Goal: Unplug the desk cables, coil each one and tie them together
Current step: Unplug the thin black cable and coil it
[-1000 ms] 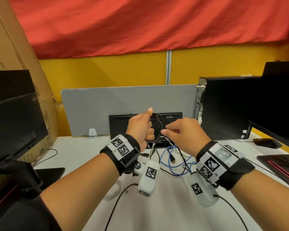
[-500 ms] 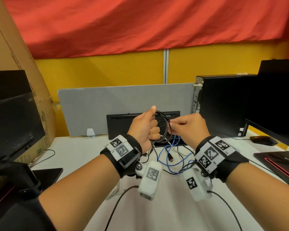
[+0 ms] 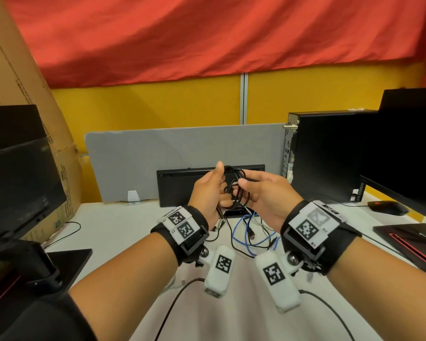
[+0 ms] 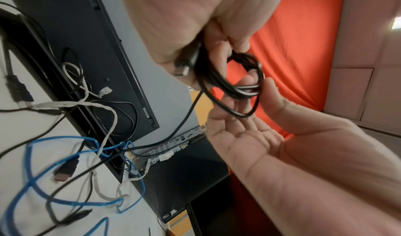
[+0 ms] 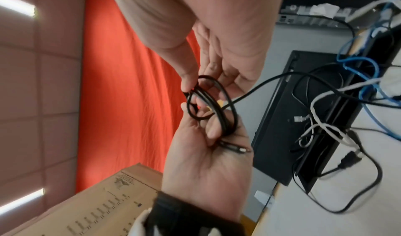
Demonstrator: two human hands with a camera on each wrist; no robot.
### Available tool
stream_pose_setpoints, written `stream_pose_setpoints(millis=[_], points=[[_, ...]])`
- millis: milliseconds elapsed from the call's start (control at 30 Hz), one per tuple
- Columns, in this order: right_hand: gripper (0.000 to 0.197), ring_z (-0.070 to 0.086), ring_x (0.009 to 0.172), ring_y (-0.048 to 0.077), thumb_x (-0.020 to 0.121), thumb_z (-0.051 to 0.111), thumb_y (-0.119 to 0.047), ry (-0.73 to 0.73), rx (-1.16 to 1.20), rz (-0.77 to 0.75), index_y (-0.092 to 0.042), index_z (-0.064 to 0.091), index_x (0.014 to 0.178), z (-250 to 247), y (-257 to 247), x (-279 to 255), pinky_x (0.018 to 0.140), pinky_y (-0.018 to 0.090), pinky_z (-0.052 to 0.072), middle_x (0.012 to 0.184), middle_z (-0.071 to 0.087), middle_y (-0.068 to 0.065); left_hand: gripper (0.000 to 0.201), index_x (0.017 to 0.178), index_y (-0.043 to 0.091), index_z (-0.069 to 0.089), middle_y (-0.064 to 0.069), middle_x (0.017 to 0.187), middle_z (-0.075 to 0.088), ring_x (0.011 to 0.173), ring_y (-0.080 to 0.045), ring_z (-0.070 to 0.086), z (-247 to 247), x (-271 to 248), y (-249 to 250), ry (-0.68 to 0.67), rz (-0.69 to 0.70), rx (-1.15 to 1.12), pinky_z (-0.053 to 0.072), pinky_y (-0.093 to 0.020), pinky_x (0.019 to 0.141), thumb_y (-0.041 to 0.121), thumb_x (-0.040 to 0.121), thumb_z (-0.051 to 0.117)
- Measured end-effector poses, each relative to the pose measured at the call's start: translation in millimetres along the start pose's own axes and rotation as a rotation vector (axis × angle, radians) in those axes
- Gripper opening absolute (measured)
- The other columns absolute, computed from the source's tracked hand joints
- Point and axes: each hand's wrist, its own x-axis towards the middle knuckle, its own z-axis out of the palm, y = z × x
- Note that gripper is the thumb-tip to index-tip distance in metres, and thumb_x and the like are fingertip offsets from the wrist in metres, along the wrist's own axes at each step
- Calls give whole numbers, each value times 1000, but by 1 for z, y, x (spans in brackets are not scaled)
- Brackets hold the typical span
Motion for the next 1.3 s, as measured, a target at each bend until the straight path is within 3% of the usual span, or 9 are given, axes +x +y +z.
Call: stream_pose_setpoints(millis=[200, 333, 467, 600, 667, 800, 967, 1100, 1300], points=[[17, 46, 58, 17, 98, 39, 2, -25, 223, 103, 0, 55, 95, 9, 1, 0, 63, 40, 49, 68, 46, 8, 36, 73, 16, 38, -2, 64, 17, 51, -12, 22, 1, -1, -2, -78, 23, 58, 28, -22, 44, 38, 101, 45], [20, 51, 50, 15, 87, 44, 15, -80, -14, 18, 2, 57, 97, 9, 3, 0, 62, 36, 45, 65, 50, 9, 34, 79, 12, 47, -2, 61, 18, 50, -11, 21, -2, -1, -2, -171, 1, 60, 34, -22, 47, 37, 101, 43], [38, 55, 71, 31, 81, 35, 24, -82, -229, 2, 8, 56, 108, 3, 0, 4, 70, 40, 45, 73, 54, 16, 37, 84, 5, 57, -2, 61, 38, 55, -15, 44, -11, 3, 7, -208, -89, 127, 51, -32, 65, 32, 103, 41], [40, 47, 69, 17, 84, 33, 23, -106, -431, -3, -3, 61, 96, 0, -5, 1, 65, 26, 39, 82, 54, 14, 32, 109, -8, 61, -6, 72, 52, 72, -19, 61, -19, 6, 18, -234, -131, 279, 54, -32, 81, 13, 104, 38], [40, 46, 71, 19, 86, 34, 21, -117, -525, 1, -8, 60, 94, -1, -5, 0, 64, 26, 39, 88, 55, 16, 31, 117, -13, 55, -6, 70, 47, 66, -17, 53, -18, 5, 25, -271, -197, 182, 54, -31, 75, 3, 103, 32], [29, 58, 99, 50, 89, 42, 14, -170, -637, 1, 1, 57, 111, -4, -6, 3, 98, 50, 46, 110, 57, 38, 19, 89, 3, 55, 2, 61, 29, 49, -9, 25, -11, 6, 30, -219, -311, 138, 37, -24, 52, 12, 98, 41], [21, 73, 67, 21, 86, 64, -6, -14, -1031, -100, -19, 67, 103, -12, -15, 9, 60, 28, 60, 82, 74, 13, 22, 78, 9, 60, 3, 58, 26, 48, -10, 28, -12, 9, 22, -184, -94, 371, 31, -21, 44, 22, 96, 58], [4, 71, 59, 23, 88, 64, -2, 133, -829, -5, 2, 65, 88, -17, -24, 11, 60, 34, 61, 74, 71, 17, 32, 66, 16, 61, 2, 55, 28, 48, -13, 31, -15, 13, 21, -118, 72, 520, 40, -22, 47, 26, 96, 58], [8, 50, 53, 17, 90, 57, 4, 143, -271, 89, 6, 64, 93, -14, -36, 9, 58, 29, 57, 58, 45, 7, 20, 100, 20, 74, -5, 60, 42, 49, -10, 38, -16, 16, 25, -116, 217, 654, 45, -21, 50, 26, 97, 56]])
